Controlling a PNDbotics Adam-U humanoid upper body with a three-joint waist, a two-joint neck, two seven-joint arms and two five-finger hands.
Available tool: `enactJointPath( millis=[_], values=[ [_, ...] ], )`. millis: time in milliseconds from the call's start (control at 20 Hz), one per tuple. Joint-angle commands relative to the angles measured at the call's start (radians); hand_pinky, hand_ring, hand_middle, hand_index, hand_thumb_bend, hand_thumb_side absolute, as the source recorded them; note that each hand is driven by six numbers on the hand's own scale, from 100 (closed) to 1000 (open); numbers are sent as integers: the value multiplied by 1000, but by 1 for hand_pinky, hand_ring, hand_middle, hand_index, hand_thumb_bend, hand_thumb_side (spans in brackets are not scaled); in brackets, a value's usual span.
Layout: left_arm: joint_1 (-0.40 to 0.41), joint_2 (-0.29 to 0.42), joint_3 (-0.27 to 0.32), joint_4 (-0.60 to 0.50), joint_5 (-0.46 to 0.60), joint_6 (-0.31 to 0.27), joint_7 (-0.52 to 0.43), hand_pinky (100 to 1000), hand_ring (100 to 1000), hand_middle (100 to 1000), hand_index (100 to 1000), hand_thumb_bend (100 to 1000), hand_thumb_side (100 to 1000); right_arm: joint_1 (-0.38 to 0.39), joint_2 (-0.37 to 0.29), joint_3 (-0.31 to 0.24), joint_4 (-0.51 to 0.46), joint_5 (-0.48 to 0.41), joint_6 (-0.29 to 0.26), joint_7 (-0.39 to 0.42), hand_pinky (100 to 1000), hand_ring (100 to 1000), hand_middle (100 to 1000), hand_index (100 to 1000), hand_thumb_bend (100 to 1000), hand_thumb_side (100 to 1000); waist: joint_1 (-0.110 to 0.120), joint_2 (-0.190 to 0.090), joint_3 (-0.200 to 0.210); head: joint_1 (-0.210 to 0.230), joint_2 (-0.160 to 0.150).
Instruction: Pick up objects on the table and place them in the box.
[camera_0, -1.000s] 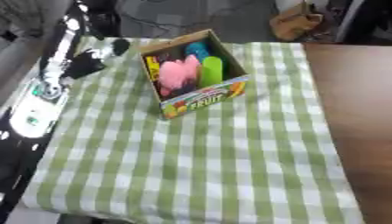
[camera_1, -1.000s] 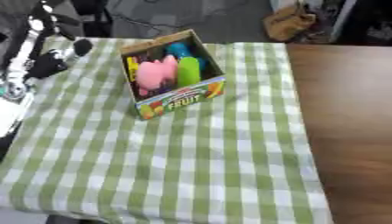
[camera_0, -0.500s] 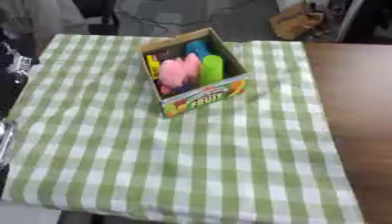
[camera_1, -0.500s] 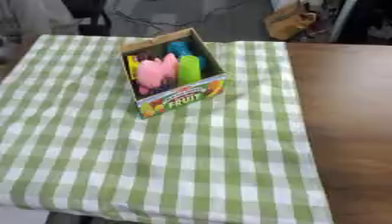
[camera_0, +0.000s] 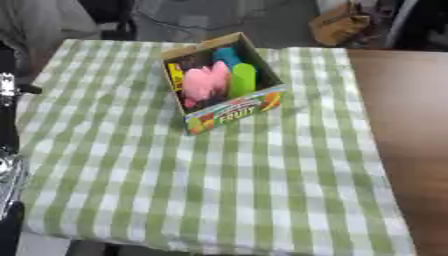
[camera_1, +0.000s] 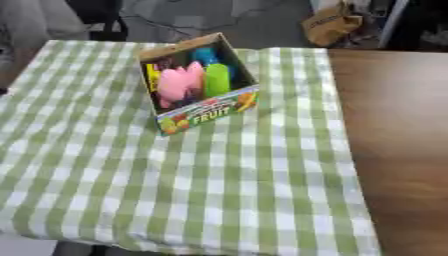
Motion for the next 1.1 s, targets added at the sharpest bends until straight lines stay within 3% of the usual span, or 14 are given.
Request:
enactJointPath(
  millis=[50, 450, 1100],
  values=[
    [-5, 11, 10, -15, 12, -5, -7, 502, 674, 802, 858, 642, 830, -7, -14, -7, -16, 1, -1, -3, 605, 754, 809, 825, 100, 728, -9, -31, 1, -1, -15],
    [-5, 5, 9, -22, 25, -6, -13, 500, 666, 795, 857, 637, 831, -7, -13, -7, -17, 1, 0, -3, 606, 754, 809, 824, 100, 728, -9, -32, 3, -4, -28],
    [-5, -1, 9, -33, 24, 0, -19, 501, 665, 789, 857, 637, 834, -8, -13, -8, -19, 2, 1, -5, 607, 755, 809, 824, 100, 728, -10, -33, 4, -1, -26]
  ],
)
